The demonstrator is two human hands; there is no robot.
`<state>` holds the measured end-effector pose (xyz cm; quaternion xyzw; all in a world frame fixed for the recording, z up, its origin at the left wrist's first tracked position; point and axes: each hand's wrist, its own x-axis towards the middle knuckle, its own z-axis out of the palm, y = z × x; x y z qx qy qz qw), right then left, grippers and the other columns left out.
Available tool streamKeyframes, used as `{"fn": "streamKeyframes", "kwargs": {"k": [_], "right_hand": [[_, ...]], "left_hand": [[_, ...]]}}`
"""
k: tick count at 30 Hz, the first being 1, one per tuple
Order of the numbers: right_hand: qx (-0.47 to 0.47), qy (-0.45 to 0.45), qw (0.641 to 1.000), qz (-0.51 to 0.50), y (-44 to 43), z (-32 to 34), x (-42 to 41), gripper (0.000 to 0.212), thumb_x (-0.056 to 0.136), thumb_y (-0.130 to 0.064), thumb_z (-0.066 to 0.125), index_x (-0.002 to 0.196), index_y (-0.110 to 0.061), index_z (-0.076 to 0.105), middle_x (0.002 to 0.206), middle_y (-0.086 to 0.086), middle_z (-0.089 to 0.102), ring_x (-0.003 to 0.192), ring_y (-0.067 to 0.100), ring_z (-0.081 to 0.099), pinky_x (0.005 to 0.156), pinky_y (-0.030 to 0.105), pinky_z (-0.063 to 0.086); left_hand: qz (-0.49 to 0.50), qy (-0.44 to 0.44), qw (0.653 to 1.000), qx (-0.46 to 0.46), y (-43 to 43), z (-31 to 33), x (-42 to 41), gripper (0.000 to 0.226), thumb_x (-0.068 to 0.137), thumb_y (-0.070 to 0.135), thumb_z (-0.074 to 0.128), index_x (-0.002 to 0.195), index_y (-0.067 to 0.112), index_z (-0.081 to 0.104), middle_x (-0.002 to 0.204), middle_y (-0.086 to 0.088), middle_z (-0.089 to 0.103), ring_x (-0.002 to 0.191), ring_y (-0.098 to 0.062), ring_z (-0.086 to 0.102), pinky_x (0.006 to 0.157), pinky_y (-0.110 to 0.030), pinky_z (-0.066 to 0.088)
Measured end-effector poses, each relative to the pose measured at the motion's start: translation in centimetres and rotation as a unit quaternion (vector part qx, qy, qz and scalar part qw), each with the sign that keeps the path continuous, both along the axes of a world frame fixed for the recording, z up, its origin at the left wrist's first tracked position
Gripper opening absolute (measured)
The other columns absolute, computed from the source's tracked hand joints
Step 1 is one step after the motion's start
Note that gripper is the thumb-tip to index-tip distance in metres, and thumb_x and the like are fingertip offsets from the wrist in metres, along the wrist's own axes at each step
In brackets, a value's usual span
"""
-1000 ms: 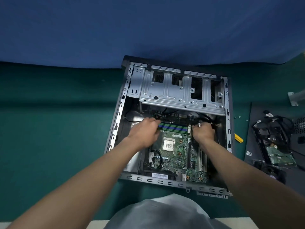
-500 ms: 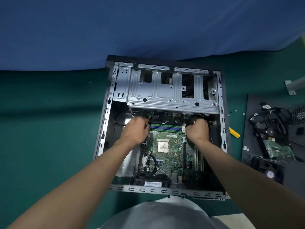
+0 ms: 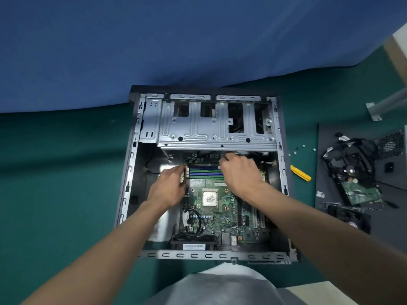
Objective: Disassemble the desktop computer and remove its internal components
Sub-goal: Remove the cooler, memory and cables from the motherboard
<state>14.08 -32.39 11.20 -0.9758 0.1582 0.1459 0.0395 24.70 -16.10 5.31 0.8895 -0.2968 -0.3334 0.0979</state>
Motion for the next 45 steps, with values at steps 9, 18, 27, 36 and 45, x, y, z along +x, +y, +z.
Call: {"fn": "streamKeyframes", "kwargs": {"k": [9, 18, 27, 36, 45], "right_hand": [[0.211, -0.219, 0.944, -0.124, -4.7, 9.4, -8.0, 0.007, 0.088, -0.027, 0.065, 0.086, -0.022, 0.069, 0.078, -0.008, 0.060, 0.063, 0.001, 0.051, 0.059, 0.014, 0.040], [0.393, -0.265, 0.748, -0.465, -10.4, 0.4, -15.0, 0.014, 0.089, -0.018, 0.066, 0.075, -0.015, 0.066, 0.057, -0.008, 0.055, 0.047, 0.004, 0.041, 0.053, 0.025, 0.031], [0.327, -0.094, 0.760, -0.553, -9.8, -7.3, -17.7, 0.020, 0.089, -0.017, 0.064, 0.070, -0.011, 0.066, 0.071, 0.010, 0.061, 0.067, 0.023, 0.053, 0.057, 0.027, 0.039], [0.154, -0.068, 0.868, -0.467, -9.7, -3.1, -13.7, 0.031, 0.097, -0.026, 0.046, 0.106, -0.001, 0.062, 0.118, 0.022, 0.052, 0.106, 0.042, 0.053, 0.089, 0.041, 0.042], [0.496, -0.296, 0.758, -0.303, -6.8, 8.7, -5.8, 0.023, 0.089, -0.029, 0.064, 0.073, -0.016, 0.073, 0.079, 0.003, 0.072, 0.075, 0.015, 0.069, 0.081, 0.034, 0.054]], "left_hand": [[-0.120, -0.067, 0.990, 0.038, -3.6, 0.3, -3.2, 0.078, 0.094, 0.030, 0.056, 0.155, 0.016, 0.008, 0.161, -0.008, 0.012, 0.148, -0.027, 0.008, 0.120, -0.038, 0.012], [-0.157, 0.065, 0.977, 0.129, -7.4, 0.3, -6.4, 0.076, 0.098, 0.040, 0.049, 0.155, 0.024, 0.002, 0.160, -0.010, -0.017, 0.148, -0.031, -0.012, 0.121, -0.045, 0.005], [-0.170, 0.055, 0.973, 0.146, -7.6, -0.1, -6.8, 0.077, 0.097, 0.044, 0.050, 0.155, 0.026, 0.002, 0.159, -0.011, -0.019, 0.147, -0.033, -0.012, 0.120, -0.048, 0.005], [-0.199, 0.033, 0.969, 0.139, -6.2, -0.2, -6.6, 0.065, 0.098, 0.049, 0.046, 0.153, 0.023, 0.024, 0.161, -0.006, -0.015, 0.149, -0.028, -0.007, 0.119, -0.048, 0.009], [-0.182, 0.002, 0.975, 0.129, -2.1, -0.2, -4.9, 0.053, 0.098, 0.043, 0.045, 0.147, 0.029, 0.032, 0.163, -0.003, -0.007, 0.149, -0.025, -0.002, 0.120, -0.048, 0.010]]}}
